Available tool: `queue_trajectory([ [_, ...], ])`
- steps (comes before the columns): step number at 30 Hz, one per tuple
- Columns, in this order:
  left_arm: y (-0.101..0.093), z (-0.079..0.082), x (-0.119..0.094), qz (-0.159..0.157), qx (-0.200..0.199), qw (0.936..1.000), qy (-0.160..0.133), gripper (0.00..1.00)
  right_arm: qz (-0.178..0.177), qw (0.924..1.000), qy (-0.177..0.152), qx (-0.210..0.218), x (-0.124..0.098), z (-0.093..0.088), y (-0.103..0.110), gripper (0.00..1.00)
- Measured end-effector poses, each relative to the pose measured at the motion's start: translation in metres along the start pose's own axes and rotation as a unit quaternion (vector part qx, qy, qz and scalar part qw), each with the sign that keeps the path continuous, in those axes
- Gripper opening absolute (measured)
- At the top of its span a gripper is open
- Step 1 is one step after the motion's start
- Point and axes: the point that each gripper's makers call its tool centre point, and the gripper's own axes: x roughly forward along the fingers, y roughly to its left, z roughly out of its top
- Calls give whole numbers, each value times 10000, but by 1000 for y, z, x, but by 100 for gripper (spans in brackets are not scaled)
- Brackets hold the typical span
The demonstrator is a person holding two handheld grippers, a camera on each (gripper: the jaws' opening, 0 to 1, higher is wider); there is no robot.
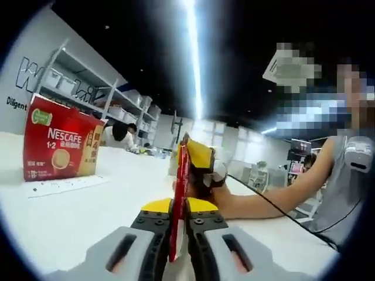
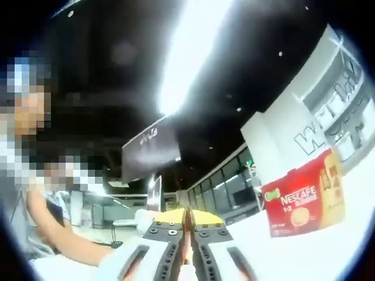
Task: Tear open the coffee pouch, take out the coffee, and pour the coffee from the pouch into the cup
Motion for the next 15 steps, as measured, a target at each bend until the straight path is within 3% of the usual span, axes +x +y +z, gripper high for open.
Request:
queue_trajectory([
  [4,3,2,0,-46,18,10000,-18,10,76,9998,-173,-58,1,4,3,8],
  [8,7,4,-5,28,-77,9999,-66,10,174,9989,-127,414,3,2,-5,16],
  [15,6,5,-5,-24,-114,9998,-133,10,178,9976,-283,611,0,5,-13,12],
])
